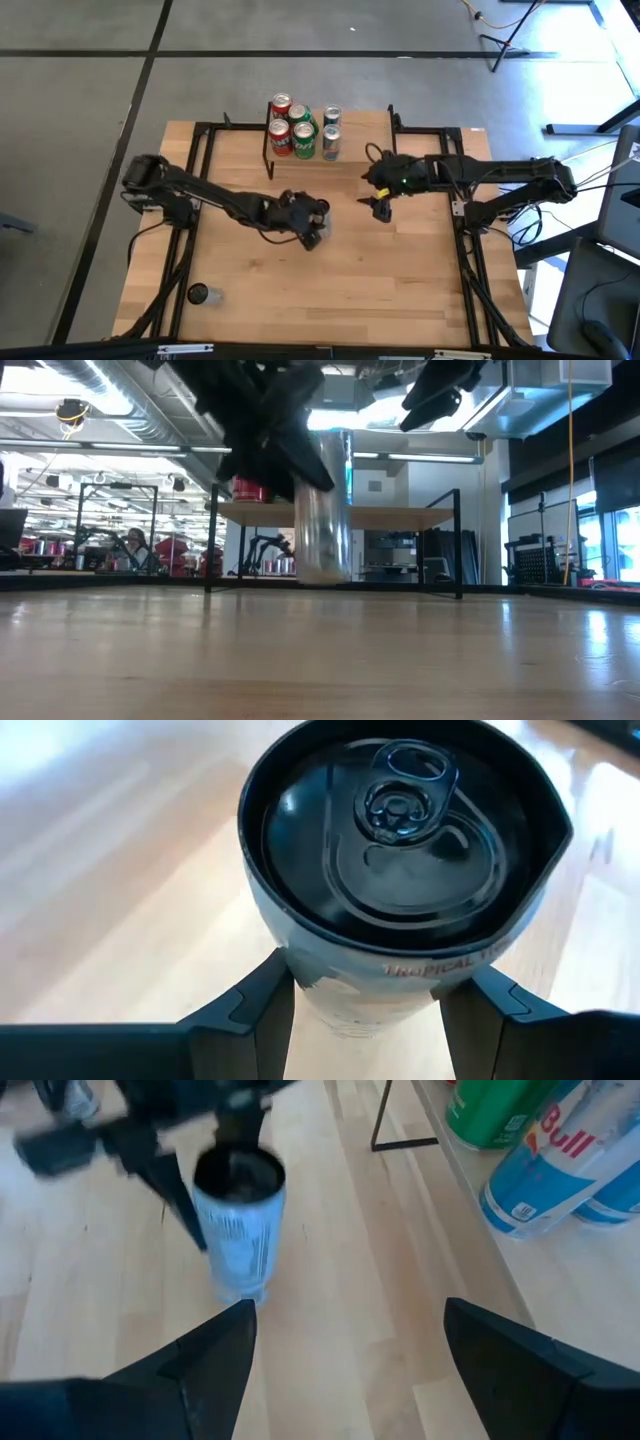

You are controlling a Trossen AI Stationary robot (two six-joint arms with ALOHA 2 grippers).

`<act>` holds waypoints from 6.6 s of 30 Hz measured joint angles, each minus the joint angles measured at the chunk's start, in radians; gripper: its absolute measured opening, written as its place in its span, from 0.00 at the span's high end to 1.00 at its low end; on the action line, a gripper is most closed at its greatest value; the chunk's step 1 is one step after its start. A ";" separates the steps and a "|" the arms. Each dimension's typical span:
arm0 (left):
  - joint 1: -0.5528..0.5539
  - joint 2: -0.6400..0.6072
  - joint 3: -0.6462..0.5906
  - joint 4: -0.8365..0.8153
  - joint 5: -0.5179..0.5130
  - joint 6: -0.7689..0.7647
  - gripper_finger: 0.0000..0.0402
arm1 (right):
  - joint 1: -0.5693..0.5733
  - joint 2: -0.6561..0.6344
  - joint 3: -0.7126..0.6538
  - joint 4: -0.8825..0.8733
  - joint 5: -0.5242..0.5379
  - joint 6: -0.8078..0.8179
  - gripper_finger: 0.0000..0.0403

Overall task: Place canned beverage on shelf
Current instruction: Put the top white/yellow soda can on the shelf, then put the top white-yellow soda can on the shelf

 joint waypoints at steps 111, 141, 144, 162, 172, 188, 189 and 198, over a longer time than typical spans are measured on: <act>-0.052 0.310 0.087 0.228 0.381 0.293 0.31 | 0.366 0.190 -0.001 0.076 0.138 0.317 0.24; -0.073 0.400 0.092 0.258 0.230 0.183 0.31 | 0.366 0.189 0.000 0.078 0.165 0.319 0.24; -0.072 0.383 0.089 0.257 0.235 0.229 0.43 | 0.366 0.189 0.000 0.077 0.162 0.320 0.24; -0.088 0.220 0.089 0.187 0.224 0.271 0.45 | 0.374 0.126 0.123 -0.013 0.111 0.332 0.24; -0.121 -0.133 0.089 0.131 0.011 0.299 0.45 | 0.402 -0.098 0.210 -0.149 0.210 0.388 0.24; -0.149 -0.336 0.091 0.496 -0.166 0.401 0.45 | 0.302 -0.083 -0.206 1.225 0.250 0.008 0.24; -0.149 -0.336 0.091 0.504 -0.164 0.403 0.45 | 0.284 -0.058 -0.199 1.269 0.218 0.004 0.24; -0.148 -0.335 0.091 0.508 -0.164 0.401 0.45 | 0.234 0.037 -0.113 1.297 0.074 0.009 0.24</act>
